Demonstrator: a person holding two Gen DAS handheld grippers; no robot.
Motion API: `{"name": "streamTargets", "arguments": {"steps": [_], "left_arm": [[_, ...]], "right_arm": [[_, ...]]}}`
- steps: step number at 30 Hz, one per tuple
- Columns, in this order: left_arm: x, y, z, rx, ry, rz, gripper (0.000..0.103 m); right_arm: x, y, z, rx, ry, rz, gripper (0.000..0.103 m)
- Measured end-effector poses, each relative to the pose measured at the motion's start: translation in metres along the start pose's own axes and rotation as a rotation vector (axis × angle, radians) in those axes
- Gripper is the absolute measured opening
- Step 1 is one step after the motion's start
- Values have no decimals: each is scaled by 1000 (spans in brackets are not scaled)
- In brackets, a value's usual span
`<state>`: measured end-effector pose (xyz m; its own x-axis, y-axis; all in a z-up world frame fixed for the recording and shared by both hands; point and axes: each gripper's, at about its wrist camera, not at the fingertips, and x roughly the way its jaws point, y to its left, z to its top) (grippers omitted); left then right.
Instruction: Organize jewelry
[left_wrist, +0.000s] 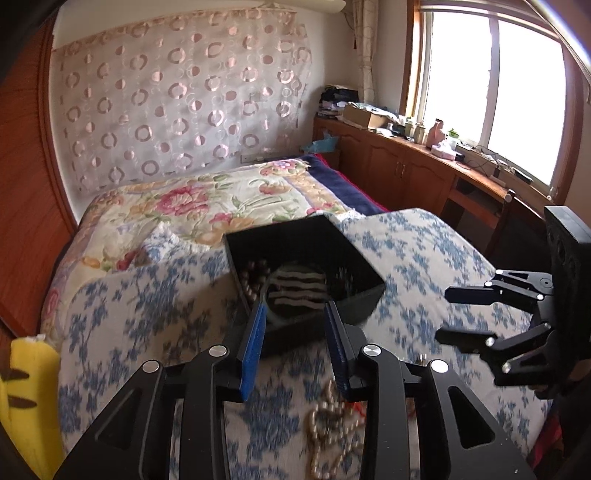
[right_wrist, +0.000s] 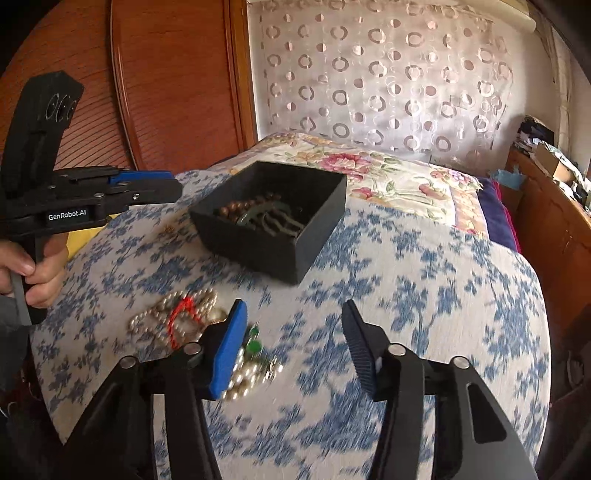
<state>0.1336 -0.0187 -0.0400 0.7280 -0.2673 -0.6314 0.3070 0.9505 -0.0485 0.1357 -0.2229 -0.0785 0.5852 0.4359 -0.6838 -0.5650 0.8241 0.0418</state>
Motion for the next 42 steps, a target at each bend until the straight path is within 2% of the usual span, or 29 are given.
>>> {"name": "streamTargets", "arguments": {"steps": [5, 17, 20, 22, 24, 30, 39, 42], "left_arm": [[-12, 7, -27, -22, 25, 5, 31], [-13, 1, -88, -66, 130, -18, 31], [-11, -3, -92, -67, 143, -29, 31], [-8, -8, -94, -58, 150, -31, 28], [-4, -10, -93, -52, 158, -23, 23], [8, -18, -94, -21, 188, 26, 20], [10, -23, -94, 20, 177, 69, 20], [9, -21, -94, 14, 171, 72, 14]], "right_arm": [[-10, 10, -18, -2, 14, -3, 44], [-22, 36, -63, 21, 36, 9, 40], [-24, 38, -71, 26, 39, 7, 40], [-25, 39, -74, 31, 38, 5, 40], [-25, 38, -75, 39, 37, 7, 40], [-31, 38, -77, 42, 21, 15, 40], [-29, 43, -71, 31, 9, 27, 40], [-26, 45, -69, 20, 18, 21, 40]]}}
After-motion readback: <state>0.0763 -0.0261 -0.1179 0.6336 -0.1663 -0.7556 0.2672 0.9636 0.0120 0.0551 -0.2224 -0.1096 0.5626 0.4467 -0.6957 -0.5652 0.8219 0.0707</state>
